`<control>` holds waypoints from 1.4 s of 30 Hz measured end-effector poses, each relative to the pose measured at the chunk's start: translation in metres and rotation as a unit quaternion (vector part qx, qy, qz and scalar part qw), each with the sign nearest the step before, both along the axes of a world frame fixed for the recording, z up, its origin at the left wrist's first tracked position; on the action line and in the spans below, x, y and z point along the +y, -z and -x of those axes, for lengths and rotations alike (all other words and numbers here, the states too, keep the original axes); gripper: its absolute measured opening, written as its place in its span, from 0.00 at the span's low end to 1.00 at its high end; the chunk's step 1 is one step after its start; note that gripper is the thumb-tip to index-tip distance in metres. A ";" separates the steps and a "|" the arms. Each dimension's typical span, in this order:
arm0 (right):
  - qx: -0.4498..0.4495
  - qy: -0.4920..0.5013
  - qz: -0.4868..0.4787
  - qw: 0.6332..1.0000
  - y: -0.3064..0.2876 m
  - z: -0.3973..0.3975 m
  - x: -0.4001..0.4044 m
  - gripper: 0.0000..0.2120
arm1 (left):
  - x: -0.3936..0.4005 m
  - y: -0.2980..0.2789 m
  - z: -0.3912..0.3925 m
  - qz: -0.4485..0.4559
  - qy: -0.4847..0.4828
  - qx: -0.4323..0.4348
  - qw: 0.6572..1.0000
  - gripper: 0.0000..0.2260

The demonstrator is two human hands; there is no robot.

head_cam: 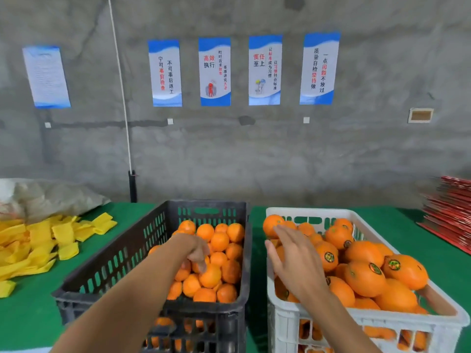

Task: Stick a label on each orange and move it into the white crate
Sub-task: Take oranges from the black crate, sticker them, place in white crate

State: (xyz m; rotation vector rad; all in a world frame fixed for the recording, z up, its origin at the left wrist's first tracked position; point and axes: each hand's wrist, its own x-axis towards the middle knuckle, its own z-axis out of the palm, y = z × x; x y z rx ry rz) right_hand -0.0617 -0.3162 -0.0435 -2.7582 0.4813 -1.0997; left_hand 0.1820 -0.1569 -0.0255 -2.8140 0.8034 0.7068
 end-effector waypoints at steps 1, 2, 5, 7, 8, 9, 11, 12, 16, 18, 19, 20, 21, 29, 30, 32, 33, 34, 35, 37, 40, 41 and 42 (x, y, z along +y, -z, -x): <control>0.001 -0.001 -0.004 1.000 0.004 -0.002 -0.004 0.23 | -0.009 0.000 -0.006 -0.005 -0.002 0.016 1.000 0.34; -0.002 0.000 -0.013 1.000 0.007 -0.003 -0.008 0.24 | -0.018 0.001 -0.013 -0.001 -0.006 0.029 1.000 0.34; -0.027 -0.003 -0.042 0.999 0.011 -0.006 -0.013 0.25 | -0.038 0.016 -0.023 -0.036 -0.007 0.055 0.998 0.36; -0.037 -0.015 -0.056 0.998 0.012 -0.007 -0.011 0.24 | -0.048 0.035 -0.020 -0.085 0.015 0.045 0.995 0.42; -0.037 -0.019 -0.060 0.997 0.012 -0.009 -0.009 0.24 | -0.052 0.043 -0.017 -0.106 0.035 0.032 0.993 0.44; -0.033 -0.021 -0.059 0.997 0.013 -0.010 -0.009 0.23 | -0.054 0.049 -0.012 -0.119 0.052 0.022 0.991 0.45; -0.027 -0.027 -0.060 0.997 0.012 -0.011 -0.009 0.23 | -0.053 0.051 -0.007 -0.114 0.067 0.016 0.991 0.42; -0.027 -0.030 -0.063 0.997 0.012 -0.010 -0.009 0.23 | -0.051 0.045 -0.007 -0.094 0.063 0.026 0.993 0.40; -0.039 -0.037 -0.064 0.996 0.010 -0.008 -0.009 0.21 | -0.038 0.000 0.005 0.088 0.043 0.038 0.994 0.34; -0.041 -0.049 -0.063 0.996 0.006 -0.004 -0.007 0.21 | -0.028 -0.023 0.025 0.214 0.066 -0.015 0.975 0.30; -0.043 -0.057 -0.061 0.996 0.002 -0.001 -0.004 0.21 | -0.022 -0.032 0.039 0.276 0.080 -0.049 0.957 0.28; -0.047 -0.064 -0.058 0.995 -0.002 0.004 0.001 0.22 | -0.016 -0.039 0.055 0.332 0.097 -0.083 0.935 0.27; -0.058 -0.069 -0.056 0.994 -0.005 0.010 0.008 0.22 | -0.010 -0.045 0.074 0.382 0.119 -0.109 0.910 0.26; -0.267 -0.207 -0.147 0.930 0.014 0.095 0.069 0.25 | 0.029 0.006 0.241 0.675 0.212 -0.105 0.699 0.31; -0.276 -0.207 -0.145 0.927 0.025 0.108 0.072 0.25 | 0.033 0.021 0.255 0.681 0.222 -0.118 0.688 0.31; -0.255 -0.199 -0.154 0.933 0.053 0.134 0.077 0.26 | 0.041 0.056 0.279 0.685 0.219 -0.114 0.686 0.30; -0.225 -0.194 -0.170 0.940 0.068 0.145 0.077 0.26 | 0.044 0.074 0.288 0.681 0.202 -0.093 0.697 0.29; -0.179 -0.188 -0.198 0.945 0.083 0.155 0.076 0.25 | 0.046 0.093 0.295 0.671 0.182 -0.065 0.716 0.29; -0.128 -0.185 -0.232 0.946 0.099 0.165 0.072 0.24 | 0.048 0.112 0.302 0.654 0.163 -0.039 0.737 0.29; -0.057 -0.177 -0.281 0.941 0.127 0.181 0.061 0.19 | 0.051 0.148 0.311 0.618 0.135 -0.003 0.774 0.29; -0.028 -0.129 -0.302 0.944 0.162 0.202 0.042 0.14 | 0.057 0.194 0.322 0.585 0.063 0.047 0.807 0.28; -0.013 -0.115 -0.302 0.946 0.171 0.209 0.037 0.14 | 0.059 0.206 0.325 0.579 0.040 0.063 0.812 0.27; 0.013 -0.103 -0.292 0.951 0.178 0.213 0.033 0.14 | 0.060 0.214 0.328 0.577 0.023 0.072 0.813 0.28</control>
